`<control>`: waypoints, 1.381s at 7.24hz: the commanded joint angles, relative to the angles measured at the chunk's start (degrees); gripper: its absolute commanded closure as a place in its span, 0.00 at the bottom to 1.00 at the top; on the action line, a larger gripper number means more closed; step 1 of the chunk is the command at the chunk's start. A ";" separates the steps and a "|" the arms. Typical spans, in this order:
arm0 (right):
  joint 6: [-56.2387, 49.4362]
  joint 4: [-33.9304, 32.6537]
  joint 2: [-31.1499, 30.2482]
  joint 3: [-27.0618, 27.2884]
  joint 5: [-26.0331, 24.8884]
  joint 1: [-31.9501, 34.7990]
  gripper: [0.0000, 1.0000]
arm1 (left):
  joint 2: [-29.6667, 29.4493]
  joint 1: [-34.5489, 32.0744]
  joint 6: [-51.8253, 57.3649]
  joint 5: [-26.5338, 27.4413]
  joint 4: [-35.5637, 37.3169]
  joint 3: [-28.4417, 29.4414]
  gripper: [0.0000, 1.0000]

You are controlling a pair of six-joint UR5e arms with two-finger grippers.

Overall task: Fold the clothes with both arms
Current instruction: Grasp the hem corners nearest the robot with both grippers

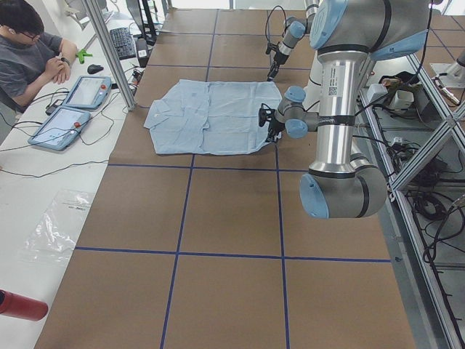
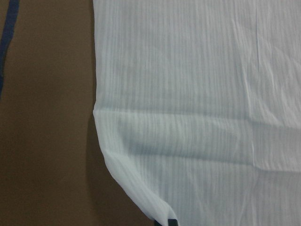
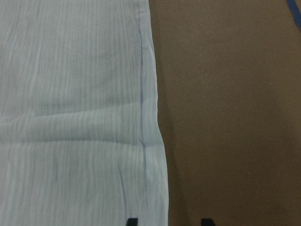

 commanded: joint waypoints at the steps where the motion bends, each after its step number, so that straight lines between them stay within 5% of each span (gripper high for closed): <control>1: -0.02 -0.01 0.95 -1.44 -1.38 -1.35 0.46 | 0.05 0.00 0.00 0.30 0.00 -0.05 1.00; 4: -0.02 -0.09 2.01 -2.33 -1.83 -2.06 0.60 | 0.40 0.00 0.00 0.83 0.00 0.04 1.00; 7: -0.11 -0.45 2.19 -2.51 -1.83 -2.06 0.98 | 0.40 0.00 0.09 0.83 0.00 0.04 1.00; 10: -0.11 -0.97 1.41 1.24 -1.74 -0.92 1.00 | 0.75 -0.18 0.70 0.31 0.26 -3.18 1.00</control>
